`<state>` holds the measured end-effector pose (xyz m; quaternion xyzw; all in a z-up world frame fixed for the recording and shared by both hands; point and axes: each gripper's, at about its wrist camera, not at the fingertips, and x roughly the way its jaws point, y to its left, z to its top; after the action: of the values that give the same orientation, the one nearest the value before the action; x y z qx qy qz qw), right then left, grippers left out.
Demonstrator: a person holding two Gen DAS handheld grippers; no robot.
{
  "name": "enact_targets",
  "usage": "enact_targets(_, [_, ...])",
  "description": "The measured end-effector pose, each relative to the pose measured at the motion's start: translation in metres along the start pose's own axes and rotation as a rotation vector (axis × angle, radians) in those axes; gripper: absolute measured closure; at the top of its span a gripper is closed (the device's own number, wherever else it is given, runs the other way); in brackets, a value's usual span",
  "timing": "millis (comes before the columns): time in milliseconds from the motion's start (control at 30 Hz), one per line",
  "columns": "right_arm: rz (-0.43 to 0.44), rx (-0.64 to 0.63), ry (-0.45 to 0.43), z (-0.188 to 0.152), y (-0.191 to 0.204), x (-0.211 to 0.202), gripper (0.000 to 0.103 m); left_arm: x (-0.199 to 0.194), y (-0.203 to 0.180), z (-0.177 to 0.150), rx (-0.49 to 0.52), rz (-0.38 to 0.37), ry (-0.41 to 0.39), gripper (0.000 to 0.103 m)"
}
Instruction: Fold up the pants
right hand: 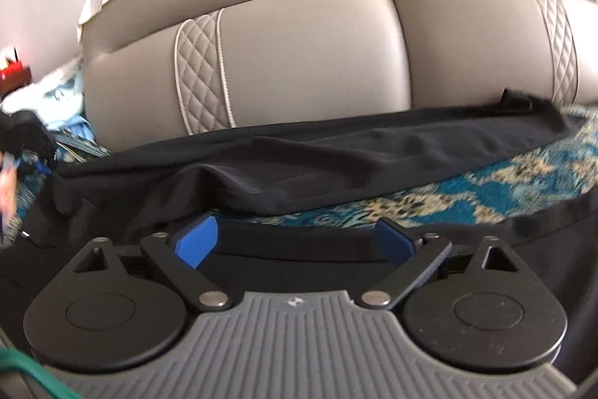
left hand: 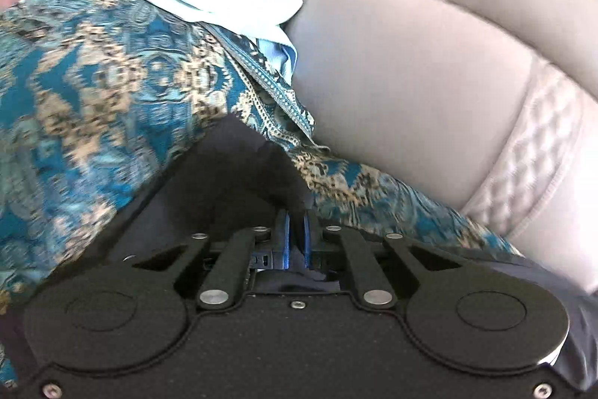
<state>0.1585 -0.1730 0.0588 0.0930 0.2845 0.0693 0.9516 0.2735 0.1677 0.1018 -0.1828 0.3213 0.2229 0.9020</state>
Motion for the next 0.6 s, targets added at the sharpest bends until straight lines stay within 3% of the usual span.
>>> enact_targets(200, [0.124, 0.182, 0.04, -0.004, 0.002, -0.005, 0.034, -0.057, 0.045, -0.048, -0.02, -0.117, -0.059, 0.096])
enact_targets(333, [0.21, 0.288, 0.114, -0.002, 0.023, 0.007, 0.052, -0.072, 0.061, -0.069, -0.035, -0.145, -0.073, 0.096])
enact_targets(500, [0.308, 0.364, 0.158, 0.007, 0.071, 0.028, 0.052, -0.076, 0.072, -0.072, -0.037, -0.183, -0.051, 0.096])
enact_targets(600, [0.357, 0.408, 0.223, 0.011, 0.101, 0.051, 0.041, -0.076, 0.076, -0.075, -0.044, -0.197, -0.035, 0.096])
